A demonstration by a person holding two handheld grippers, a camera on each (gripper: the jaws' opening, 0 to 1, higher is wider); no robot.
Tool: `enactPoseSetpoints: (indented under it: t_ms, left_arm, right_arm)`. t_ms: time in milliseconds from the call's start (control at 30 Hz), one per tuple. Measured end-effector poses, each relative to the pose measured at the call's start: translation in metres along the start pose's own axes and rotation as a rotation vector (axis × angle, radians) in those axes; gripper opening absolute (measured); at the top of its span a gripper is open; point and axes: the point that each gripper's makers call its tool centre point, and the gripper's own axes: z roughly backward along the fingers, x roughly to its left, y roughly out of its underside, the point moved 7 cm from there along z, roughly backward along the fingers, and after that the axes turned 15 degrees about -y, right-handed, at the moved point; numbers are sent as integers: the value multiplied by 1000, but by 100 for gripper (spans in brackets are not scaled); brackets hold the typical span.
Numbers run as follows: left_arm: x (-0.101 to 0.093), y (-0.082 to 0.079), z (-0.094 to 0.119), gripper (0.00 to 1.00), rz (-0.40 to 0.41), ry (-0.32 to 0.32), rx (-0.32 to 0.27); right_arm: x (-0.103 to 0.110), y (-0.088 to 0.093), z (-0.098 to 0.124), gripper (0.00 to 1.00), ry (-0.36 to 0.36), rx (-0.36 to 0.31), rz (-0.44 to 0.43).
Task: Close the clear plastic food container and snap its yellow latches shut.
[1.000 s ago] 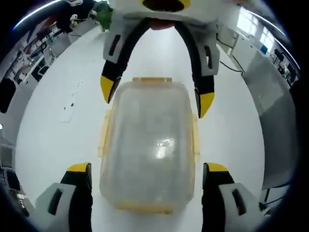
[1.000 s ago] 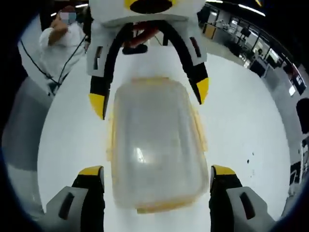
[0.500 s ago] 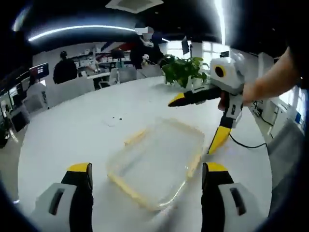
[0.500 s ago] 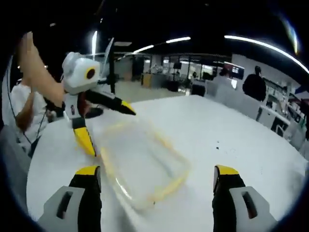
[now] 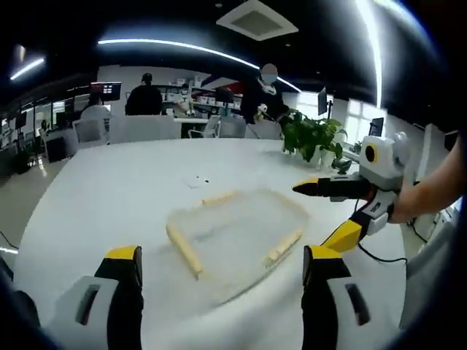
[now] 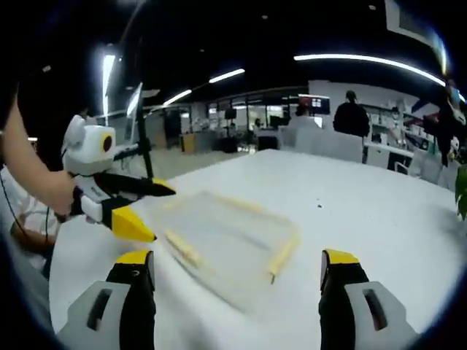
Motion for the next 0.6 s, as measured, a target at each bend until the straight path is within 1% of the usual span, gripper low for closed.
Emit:
enactPoseSetpoints:
  t_ms: [67,167,267,300,400,600]
  left_arm:
    - [-1,3,2,91,7,2,11]
    - [-2,8,6,90,-6,6,27]
    - [-2,11,12,91,37,17,29]
    - [-2,13,14,91,44,17,47]
    - [-3,15,19,91,32,24,39]
    - [2,20,28,90,57,24,48]
  right_arm:
    - [-1,1,5,96,8,3,-2]
    - [1,2,13,95,25,-1,-17]
    - [6,4,18,94,25,-4,-35]
    - [8,4,19,95,29,1,-39]
    - [13,2,22,95,29,1,-42]
    - [21,3,30,95,31,1,-50]
